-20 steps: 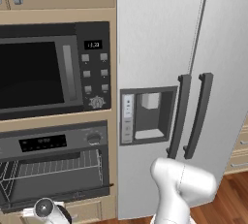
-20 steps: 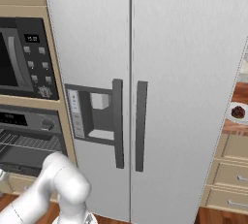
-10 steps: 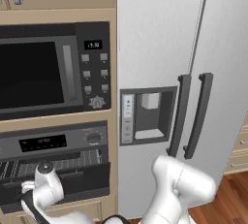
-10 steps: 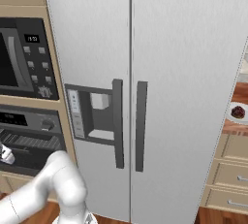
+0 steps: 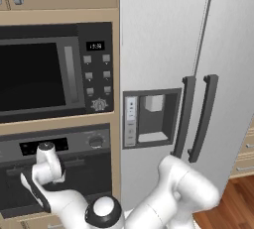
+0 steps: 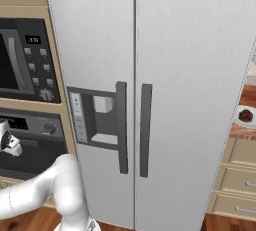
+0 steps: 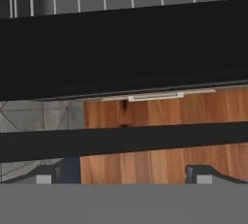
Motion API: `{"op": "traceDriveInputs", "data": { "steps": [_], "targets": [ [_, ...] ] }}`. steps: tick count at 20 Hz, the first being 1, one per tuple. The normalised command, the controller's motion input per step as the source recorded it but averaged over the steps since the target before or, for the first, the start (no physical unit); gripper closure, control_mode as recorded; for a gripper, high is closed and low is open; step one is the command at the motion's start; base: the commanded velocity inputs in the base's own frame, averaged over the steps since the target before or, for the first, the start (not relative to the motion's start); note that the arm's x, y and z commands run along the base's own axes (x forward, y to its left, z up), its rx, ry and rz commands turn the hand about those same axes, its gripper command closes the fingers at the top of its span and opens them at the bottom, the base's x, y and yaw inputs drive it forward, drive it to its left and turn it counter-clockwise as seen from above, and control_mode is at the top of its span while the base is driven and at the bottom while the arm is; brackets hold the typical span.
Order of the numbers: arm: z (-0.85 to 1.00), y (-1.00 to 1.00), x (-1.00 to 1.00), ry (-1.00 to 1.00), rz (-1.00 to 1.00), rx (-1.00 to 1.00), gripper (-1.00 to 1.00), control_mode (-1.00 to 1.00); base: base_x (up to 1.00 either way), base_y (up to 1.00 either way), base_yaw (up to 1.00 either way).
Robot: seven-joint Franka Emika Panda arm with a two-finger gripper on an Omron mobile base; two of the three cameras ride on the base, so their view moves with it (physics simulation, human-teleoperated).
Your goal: Take the baked cake out of the oven and place it on the plate for cooling. Then close the oven door.
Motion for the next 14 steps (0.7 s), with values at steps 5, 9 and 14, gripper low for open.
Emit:
{"op": "traceDriveInputs", "data": {
  "steps": [5, 9, 14],
  "targets": [
    [-0.04, 0.07, 0.33, 0.09, 0.00, -0.06, -1.00, -1.00, 0.00, 0.00, 0.00],
    [-0.03, 0.04, 0.49, 0.10, 0.00, -0.05, -1.00, -1.00, 0.00, 0.00, 0.00],
    [-0.10, 0.02, 0.35, 0.15, 0.02, -0.09, -1.00, -1.00, 0.00, 0.00, 0.00]
  ]
}}
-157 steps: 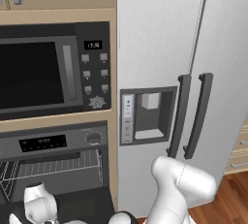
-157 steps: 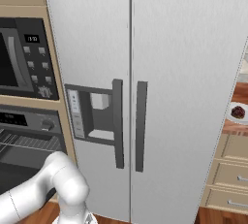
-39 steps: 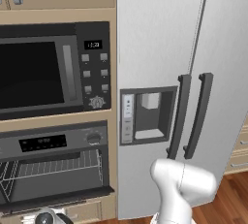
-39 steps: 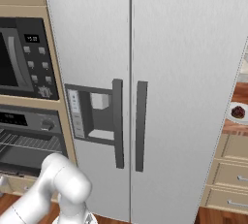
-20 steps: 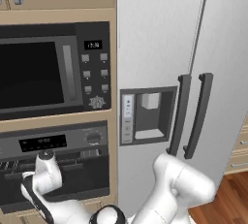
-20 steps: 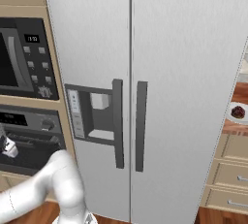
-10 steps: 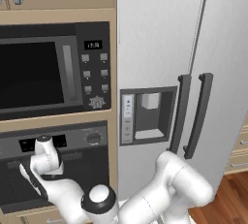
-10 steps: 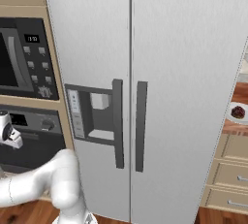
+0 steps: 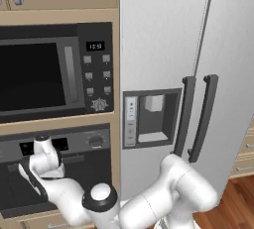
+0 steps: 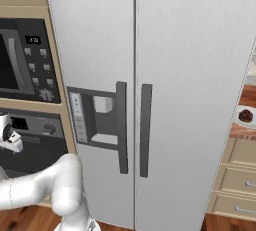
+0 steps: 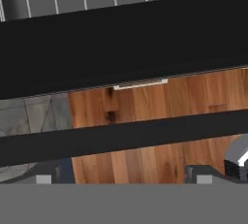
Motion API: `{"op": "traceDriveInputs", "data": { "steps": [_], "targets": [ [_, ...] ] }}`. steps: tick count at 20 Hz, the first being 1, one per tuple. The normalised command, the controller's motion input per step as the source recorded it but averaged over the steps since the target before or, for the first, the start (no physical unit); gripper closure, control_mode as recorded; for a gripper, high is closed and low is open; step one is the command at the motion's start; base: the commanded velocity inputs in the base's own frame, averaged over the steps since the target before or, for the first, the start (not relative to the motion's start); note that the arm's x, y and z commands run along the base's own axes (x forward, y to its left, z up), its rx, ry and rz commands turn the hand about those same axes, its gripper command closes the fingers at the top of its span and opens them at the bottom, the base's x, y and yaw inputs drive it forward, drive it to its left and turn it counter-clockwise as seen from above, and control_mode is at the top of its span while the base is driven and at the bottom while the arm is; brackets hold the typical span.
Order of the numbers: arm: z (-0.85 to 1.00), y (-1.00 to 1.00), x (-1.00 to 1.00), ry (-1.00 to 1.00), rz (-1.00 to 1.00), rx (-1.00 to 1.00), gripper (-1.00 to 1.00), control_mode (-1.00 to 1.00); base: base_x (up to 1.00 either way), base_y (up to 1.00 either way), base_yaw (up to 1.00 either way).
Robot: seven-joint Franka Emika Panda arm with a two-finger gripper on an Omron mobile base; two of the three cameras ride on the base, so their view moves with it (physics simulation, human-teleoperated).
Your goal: Take the baked cake out of the oven and place it on the plate for cooling. Then close the oven door.
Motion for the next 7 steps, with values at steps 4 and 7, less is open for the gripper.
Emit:
{"op": "traceDriveInputs", "data": {
  "steps": [4, 7],
  "targets": [
    [-0.03, 0.13, -0.20, 0.10, 0.05, -0.07, -1.00, -1.00, 0.00, 0.00, 0.00],
    [0.00, 0.12, -0.33, 0.08, 0.08, -0.07, -1.00, -1.00, 0.00, 0.00, 0.00]
  ]
}}
